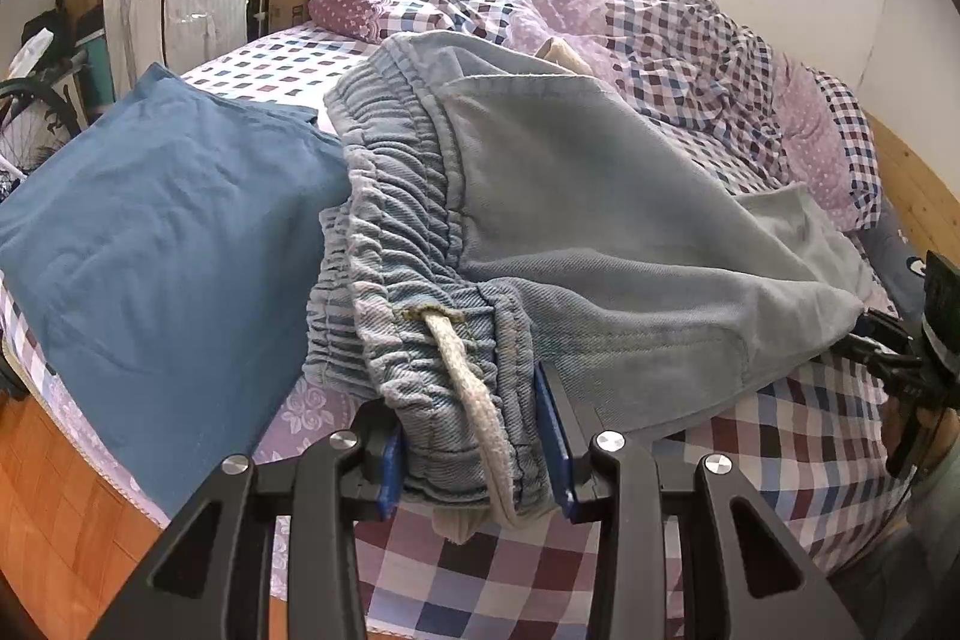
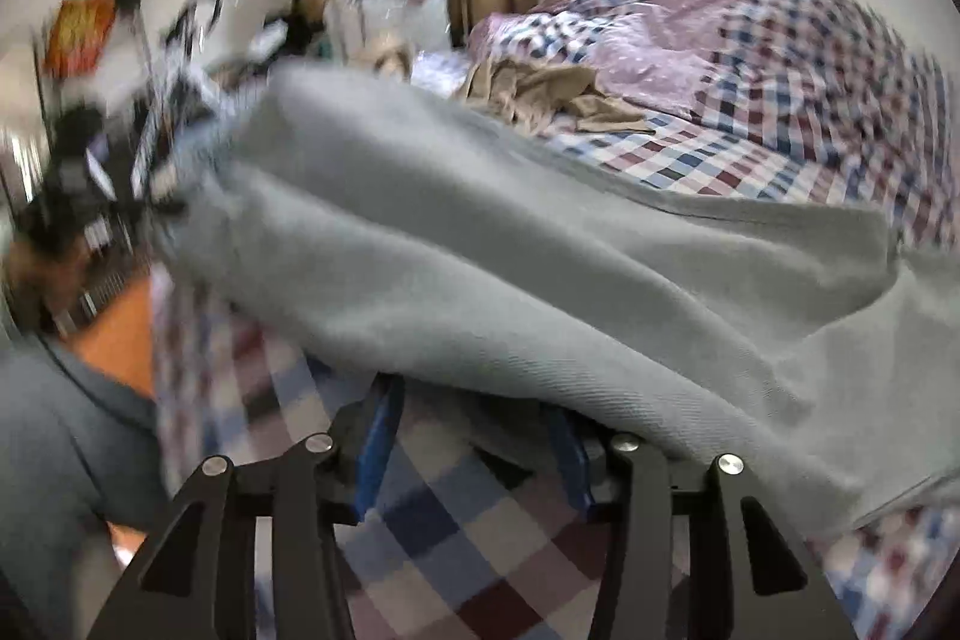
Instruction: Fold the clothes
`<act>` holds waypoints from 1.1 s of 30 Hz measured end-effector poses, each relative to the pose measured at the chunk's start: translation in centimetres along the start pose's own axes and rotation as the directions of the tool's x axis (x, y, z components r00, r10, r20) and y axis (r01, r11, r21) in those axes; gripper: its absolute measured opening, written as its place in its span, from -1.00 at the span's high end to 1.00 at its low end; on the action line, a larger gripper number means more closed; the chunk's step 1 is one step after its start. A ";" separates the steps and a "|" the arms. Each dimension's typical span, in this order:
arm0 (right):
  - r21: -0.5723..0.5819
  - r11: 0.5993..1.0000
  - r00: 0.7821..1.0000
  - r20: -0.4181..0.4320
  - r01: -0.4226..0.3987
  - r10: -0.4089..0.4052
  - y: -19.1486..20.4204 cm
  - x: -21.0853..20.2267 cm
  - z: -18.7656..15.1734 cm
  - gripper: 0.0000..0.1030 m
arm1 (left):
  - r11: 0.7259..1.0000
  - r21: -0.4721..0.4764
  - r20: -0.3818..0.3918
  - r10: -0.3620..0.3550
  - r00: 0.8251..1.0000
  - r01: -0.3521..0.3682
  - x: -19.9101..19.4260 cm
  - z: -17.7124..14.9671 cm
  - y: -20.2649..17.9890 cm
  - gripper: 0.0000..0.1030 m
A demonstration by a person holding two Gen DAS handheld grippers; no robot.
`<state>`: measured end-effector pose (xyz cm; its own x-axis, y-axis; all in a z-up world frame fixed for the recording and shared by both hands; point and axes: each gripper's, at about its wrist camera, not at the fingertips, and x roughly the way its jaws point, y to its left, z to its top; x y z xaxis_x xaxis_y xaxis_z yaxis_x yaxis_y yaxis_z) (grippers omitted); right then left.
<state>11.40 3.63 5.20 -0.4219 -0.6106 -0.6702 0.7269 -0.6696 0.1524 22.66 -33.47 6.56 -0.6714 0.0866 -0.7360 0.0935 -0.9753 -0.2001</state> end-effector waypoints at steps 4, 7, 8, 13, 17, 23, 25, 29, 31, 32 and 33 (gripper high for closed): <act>-0.076 0.996 0.990 -0.133 -0.051 0.041 1.6 2.2 -0.9 -0.01 | 1.000 0.000 -0.007 0.002 1.000 -0.002 0.0 -0.1 -0.2 0.21; -0.049 0.998 0.991 -0.127 -0.045 0.038 0.8 1.7 -0.9 0.00 | 1.000 0.001 -0.008 0.002 1.000 -0.002 0.0 -0.1 -0.2 0.21; -0.026 0.999 0.993 -0.117 -0.029 0.026 0.1 1.3 -0.8 0.00 | 1.000 -0.002 -0.008 0.000 1.000 0.000 0.0 -0.1 -0.2 0.21; 0.036 0.999 0.997 -0.081 0.020 -0.017 -1.4 0.8 -0.3 -0.02 | 1.000 0.006 -0.013 0.009 1.000 -0.009 0.3 0.0 -0.3 0.21; 0.002 0.998 0.997 -0.054 0.060 -0.059 0.4 1.9 -0.1 -0.07 | 1.000 0.001 -0.014 0.008 1.000 -0.008 0.5 0.1 -0.1 0.21; 0.014 0.995 0.994 -0.027 -0.101 0.101 0.6 1.3 0.0 0.01 | 1.000 -0.003 -0.012 -0.002 1.000 0.002 0.4 0.0 0.1 0.21; 0.020 0.971 0.970 -0.032 -0.239 0.240 0.4 0.4 0.0 -0.02 | 1.000 -0.002 -0.011 -0.003 1.000 0.003 0.4 0.0 0.1 0.21; -0.012 0.974 0.974 -0.012 -0.226 0.225 0.5 0.0 0.2 -0.02 | 1.000 -0.009 -0.010 -0.012 1.000 0.012 0.4 -0.1 0.2 0.21; -0.025 0.985 0.985 -0.017 -0.174 0.173 0.6 0.9 0.1 -0.02 | 1.000 -0.007 -0.012 -0.011 1.000 0.011 0.4 -0.2 0.2 0.21; -0.040 0.989 0.990 -0.035 -0.141 0.140 0.9 1.6 0.0 -0.03 | 1.000 -0.005 -0.013 -0.010 1.000 0.010 0.4 -0.2 0.1 0.21; -0.055 0.993 0.993 -0.052 -0.109 0.106 1.2 2.2 -0.2 -0.05 | 1.000 -0.003 -0.013 -0.011 1.000 0.011 0.4 -0.2 0.1 0.21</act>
<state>11.44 1.50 3.77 -0.3138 -0.6552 -0.6872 0.7973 -0.5748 0.1840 22.54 -33.51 6.12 -0.6628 0.0998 -0.7421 0.0885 -0.9737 -0.2100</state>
